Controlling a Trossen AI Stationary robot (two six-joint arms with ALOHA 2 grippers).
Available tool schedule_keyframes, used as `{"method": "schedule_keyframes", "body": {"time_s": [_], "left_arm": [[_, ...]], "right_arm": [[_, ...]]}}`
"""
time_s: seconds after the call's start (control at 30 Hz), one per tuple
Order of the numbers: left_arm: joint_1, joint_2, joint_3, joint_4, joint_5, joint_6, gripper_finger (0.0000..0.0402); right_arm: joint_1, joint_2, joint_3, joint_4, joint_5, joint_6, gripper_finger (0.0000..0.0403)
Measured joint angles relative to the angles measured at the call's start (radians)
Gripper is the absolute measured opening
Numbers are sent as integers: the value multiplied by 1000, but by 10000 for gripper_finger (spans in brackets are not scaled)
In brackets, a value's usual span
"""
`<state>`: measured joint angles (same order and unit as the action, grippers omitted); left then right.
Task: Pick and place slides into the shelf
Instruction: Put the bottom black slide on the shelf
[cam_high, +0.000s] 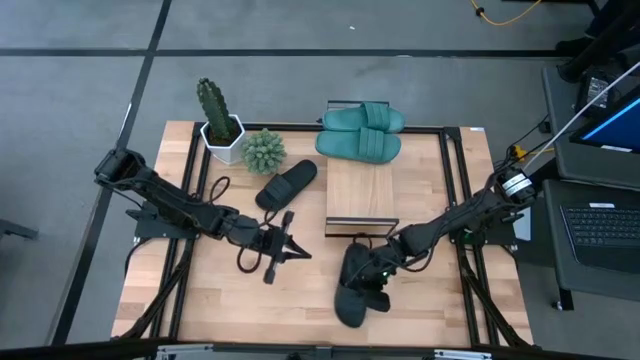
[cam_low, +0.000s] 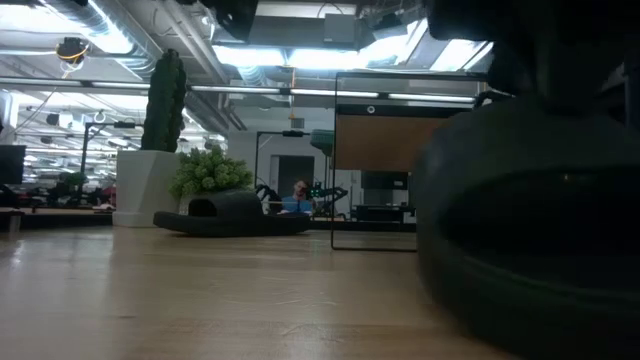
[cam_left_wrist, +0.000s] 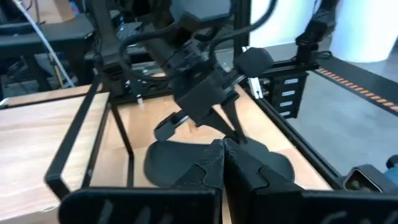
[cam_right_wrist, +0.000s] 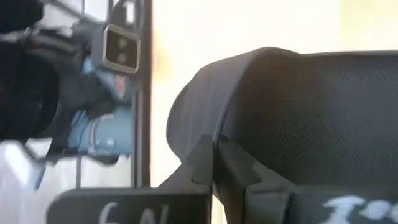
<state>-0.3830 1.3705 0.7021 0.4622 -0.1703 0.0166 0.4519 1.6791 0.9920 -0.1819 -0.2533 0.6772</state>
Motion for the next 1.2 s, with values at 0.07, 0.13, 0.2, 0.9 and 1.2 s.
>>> {"method": "schedule_keyframes", "body": {"time_s": [0.07, 0.13, 0.2, 0.9, 1.2], "left_arm": [[-14, 0, 0, 2, 0, 18, 0], [-26, -7, 0, 2, 0, 19, 0], [-38, -14, 0, 6, 0, 20, 0], [-139, -79, 0, 1, -57, 18, 0], [-204, -89, 0, 15, -57, 12, 0]], "right_arm": [[15, 0, 0, 27, 44, 14, 9], [35, 0, 0, 62, 83, 28, 9], [56, 0, 0, 92, 117, 46, 9], [145, -5, 134, 194, 616, -255, 9], [145, -5, 255, 5, 841, -386, 8]]}}
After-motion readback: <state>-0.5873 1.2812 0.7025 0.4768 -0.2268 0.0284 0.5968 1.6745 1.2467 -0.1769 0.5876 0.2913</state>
